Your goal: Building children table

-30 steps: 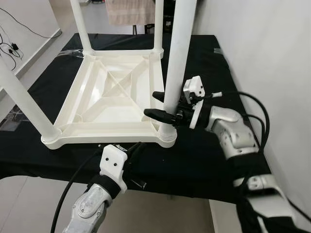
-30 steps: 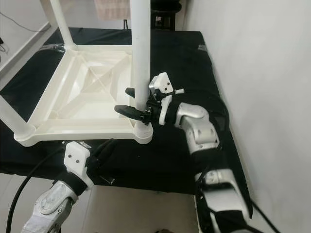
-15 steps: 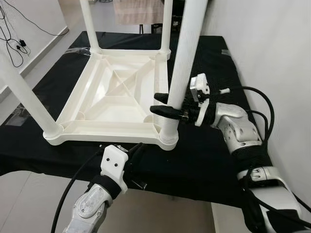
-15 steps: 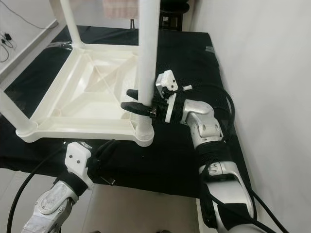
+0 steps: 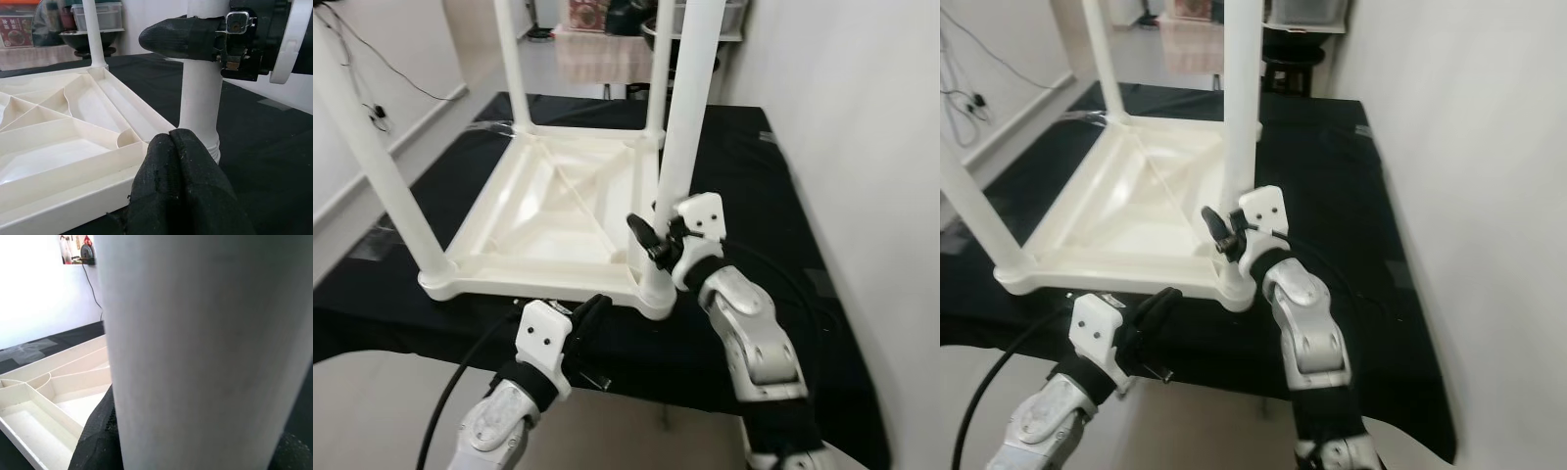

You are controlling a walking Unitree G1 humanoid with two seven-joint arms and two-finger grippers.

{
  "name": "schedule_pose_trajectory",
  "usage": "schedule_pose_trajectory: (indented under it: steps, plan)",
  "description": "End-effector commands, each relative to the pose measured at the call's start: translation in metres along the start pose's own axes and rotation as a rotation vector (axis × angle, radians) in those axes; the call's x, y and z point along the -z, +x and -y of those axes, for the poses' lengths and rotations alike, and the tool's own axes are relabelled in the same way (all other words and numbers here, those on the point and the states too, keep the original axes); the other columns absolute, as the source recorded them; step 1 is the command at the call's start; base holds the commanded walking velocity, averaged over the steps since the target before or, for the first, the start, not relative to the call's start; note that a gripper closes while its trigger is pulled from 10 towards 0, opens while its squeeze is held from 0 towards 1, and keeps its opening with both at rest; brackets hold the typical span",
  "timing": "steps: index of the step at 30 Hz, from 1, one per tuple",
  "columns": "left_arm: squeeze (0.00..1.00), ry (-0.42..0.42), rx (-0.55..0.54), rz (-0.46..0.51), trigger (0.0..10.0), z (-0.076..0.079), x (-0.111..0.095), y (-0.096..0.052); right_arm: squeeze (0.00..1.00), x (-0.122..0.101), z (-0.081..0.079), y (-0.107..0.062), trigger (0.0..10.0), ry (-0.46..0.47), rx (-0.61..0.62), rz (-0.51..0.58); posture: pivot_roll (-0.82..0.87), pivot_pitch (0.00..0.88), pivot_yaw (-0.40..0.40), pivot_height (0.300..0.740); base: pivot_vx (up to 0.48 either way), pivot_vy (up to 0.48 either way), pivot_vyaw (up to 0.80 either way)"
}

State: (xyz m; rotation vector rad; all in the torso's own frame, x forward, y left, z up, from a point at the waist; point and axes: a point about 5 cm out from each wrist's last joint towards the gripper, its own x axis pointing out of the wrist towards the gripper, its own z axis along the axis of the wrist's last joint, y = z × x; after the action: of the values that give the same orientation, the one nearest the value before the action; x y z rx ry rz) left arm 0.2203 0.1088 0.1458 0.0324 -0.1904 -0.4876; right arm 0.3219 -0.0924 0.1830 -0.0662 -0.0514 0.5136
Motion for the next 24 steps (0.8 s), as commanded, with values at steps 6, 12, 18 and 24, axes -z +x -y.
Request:
schedule_pose_trajectory:
  steps: [6, 12, 18, 24]
  plan:
    - [0.0, -0.022, -0.025, -0.015, 10.0, -0.002, 0.005, 0.001, 1.0, 0.026, 0.006, 0.014, 10.0, 0.101, -0.035, -0.135, 0.08, 0.102, -0.026, 0.74, 0.0, 0.0, 0.0]
    - [0.0, -0.026, -0.019, -0.016, 10.0, 0.0, 0.006, 0.002, 0.95, -0.004, 0.002, 0.019, 10.0, 0.092, -0.262, -0.025, 0.08, 0.094, -0.023, 0.74, 0.0, 0.0, 0.0]
    - [0.0, -0.03, -0.017, -0.017, 10.0, 0.0, 0.007, 0.003, 0.0, -0.024, 0.015, 0.014, 10.0, -0.005, -0.574, 0.041, 0.09, 0.089, -0.024, 0.74, 0.0, 0.0, 0.0]
    - [0.0, -0.032, -0.017, -0.019, 10.0, 0.001, 0.007, 0.003, 0.0, -0.024, 0.036, 0.016, 10.0, 0.013, -0.743, -0.003, 0.1, 0.089, -0.024, 0.74, 0.0, 0.0, 0.0]
